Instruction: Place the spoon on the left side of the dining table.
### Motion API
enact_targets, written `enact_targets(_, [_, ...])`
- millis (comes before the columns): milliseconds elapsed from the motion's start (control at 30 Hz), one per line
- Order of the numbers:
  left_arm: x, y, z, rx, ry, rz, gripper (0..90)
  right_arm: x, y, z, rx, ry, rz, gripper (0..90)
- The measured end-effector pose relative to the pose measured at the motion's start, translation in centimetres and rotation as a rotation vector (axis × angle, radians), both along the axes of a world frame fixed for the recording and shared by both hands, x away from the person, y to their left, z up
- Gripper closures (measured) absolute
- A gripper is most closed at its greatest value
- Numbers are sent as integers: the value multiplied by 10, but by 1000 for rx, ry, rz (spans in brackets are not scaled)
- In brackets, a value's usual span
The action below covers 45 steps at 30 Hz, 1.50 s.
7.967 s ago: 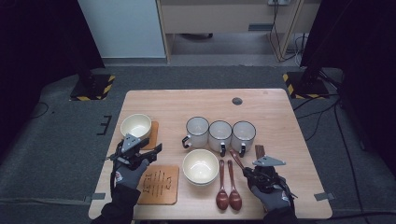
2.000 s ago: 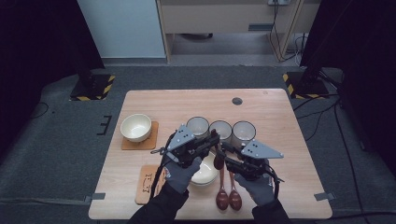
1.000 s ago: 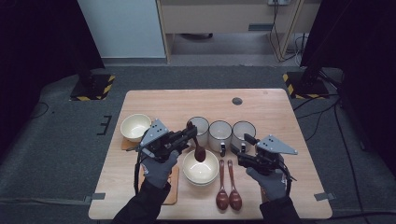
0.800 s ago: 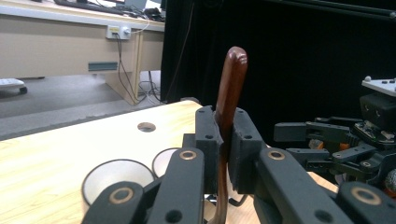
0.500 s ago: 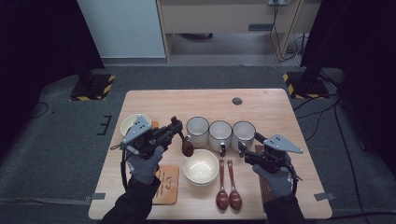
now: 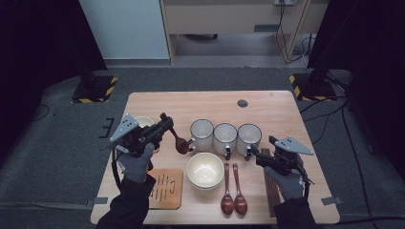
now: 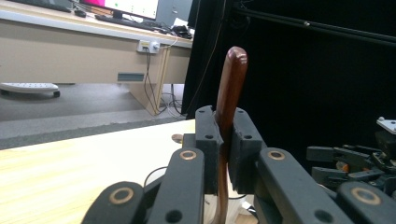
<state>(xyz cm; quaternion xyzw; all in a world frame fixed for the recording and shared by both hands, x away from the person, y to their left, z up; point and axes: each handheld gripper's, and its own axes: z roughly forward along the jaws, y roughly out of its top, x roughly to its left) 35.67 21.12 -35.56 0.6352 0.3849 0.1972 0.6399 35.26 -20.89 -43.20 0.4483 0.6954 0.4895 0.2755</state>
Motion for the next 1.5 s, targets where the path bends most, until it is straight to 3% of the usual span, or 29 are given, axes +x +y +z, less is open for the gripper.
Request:
enact_targets(633, [18, 28, -6, -14, 30, 75, 828, 5, -26, -5, 1, 16, -75, 210])
enact_targets(1500, [35, 67, -9, -38, 43, 178, 828, 11, -52, -16, -45, 47, -160, 206])
